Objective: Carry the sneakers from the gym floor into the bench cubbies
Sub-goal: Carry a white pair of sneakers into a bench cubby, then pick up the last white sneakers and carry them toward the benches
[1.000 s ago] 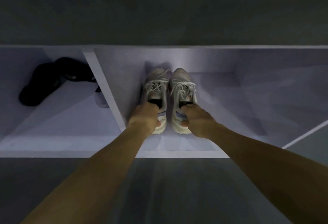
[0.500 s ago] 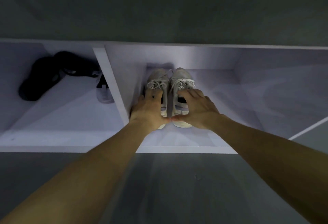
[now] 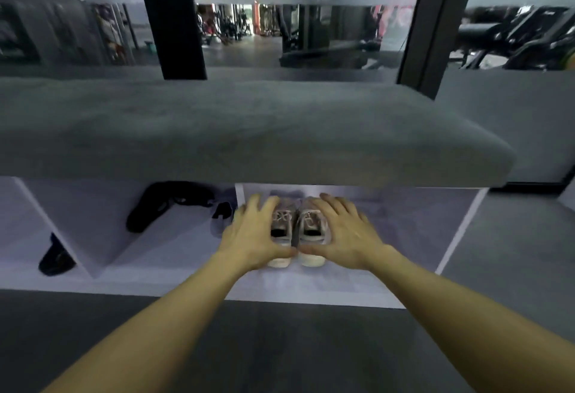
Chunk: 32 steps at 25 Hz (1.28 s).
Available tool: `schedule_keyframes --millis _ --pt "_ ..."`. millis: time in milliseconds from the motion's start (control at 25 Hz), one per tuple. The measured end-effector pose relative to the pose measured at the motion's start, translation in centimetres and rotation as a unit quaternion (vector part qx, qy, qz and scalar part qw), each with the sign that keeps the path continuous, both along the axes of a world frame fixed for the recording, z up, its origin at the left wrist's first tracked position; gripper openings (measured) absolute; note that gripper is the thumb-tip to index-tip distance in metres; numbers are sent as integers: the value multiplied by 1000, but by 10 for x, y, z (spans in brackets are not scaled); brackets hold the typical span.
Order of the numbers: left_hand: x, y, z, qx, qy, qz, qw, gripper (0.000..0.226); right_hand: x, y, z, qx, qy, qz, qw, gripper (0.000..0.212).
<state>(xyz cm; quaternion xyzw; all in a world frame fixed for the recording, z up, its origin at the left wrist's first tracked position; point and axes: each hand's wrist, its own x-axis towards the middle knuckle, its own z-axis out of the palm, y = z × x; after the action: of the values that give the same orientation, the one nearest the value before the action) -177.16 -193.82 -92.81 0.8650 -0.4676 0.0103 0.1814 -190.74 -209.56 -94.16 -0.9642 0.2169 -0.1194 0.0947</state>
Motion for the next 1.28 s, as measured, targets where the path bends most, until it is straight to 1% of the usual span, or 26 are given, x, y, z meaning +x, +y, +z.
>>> schedule_keyframes --millis 160,320,440,520,680,800,920,960,1040,1160,1280 --pt "-44 47 77 -54 -52 10 997 98 -57 39 80 -59 -51 21 997 97" --pt "-87 85 149 -77 -84 -5 993 100 -107 72 151 -92 -103 15 990 99" --pt "-116 107 206 -106 -113 -6 988 97 -139 88 204 -114 -135 8 984 99" --pt "-127 114 239 -131 -130 -7 983 95 -153 91 234 -123 -144 14 982 99" --pt "-137 113 291 -144 -161 -11 976 96 -167 82 288 -145 -147 7 978 99" --pt "-136 105 347 -166 -176 -11 970 94 -165 69 346 -142 -153 15 978 98" --pt "-142 105 421 -189 -187 -18 964 90 -162 70 413 -133 -171 31 976 94" --pt "-144 107 454 -189 -192 -18 963 90 -161 73 443 -132 -177 35 975 92" --pt "-148 115 529 -183 -192 -14 964 91 -164 79 516 -127 -186 38 973 91" --pt "-153 135 649 -160 -194 -8 968 94 -173 90 640 -124 -193 37 973 93" --pt "-162 159 754 -144 -205 1 968 97 -187 102 751 -134 -199 45 970 94"
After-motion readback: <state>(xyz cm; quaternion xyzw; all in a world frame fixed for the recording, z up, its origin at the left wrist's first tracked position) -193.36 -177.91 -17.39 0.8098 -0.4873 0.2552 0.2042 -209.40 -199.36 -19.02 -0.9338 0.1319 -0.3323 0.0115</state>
